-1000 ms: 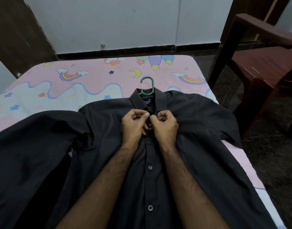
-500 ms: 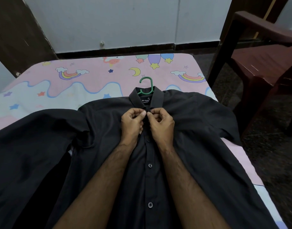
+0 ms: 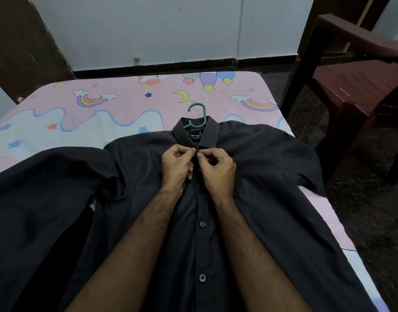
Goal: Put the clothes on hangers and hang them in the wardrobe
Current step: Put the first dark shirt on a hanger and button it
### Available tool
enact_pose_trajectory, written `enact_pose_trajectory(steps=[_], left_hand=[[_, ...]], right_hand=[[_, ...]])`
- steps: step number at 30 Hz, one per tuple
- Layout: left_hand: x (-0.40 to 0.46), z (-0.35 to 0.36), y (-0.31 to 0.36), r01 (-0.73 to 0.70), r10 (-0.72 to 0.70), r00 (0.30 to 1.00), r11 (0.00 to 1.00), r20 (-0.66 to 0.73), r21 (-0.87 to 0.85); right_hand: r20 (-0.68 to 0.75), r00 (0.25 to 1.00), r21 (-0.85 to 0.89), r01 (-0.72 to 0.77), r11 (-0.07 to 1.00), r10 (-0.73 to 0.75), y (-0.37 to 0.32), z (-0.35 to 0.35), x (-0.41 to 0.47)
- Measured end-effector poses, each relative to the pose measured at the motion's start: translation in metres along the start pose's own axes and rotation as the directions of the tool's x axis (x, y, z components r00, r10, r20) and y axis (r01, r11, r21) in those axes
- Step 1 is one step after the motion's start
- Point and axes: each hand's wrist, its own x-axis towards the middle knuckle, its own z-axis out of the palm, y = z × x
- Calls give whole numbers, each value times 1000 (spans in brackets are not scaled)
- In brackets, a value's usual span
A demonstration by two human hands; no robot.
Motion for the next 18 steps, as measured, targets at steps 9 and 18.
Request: enact_pose_trajectory(steps=[9,18], left_hand=[[-8,-2,-3,-148,141,987,986,83,82],[0,-2,-12,-130,126,991,987,54,95]], right_hand=[[-33,995,14,-89,996,89,4,4,2],[-4,999,17,-41,999,41,5,6,2]])
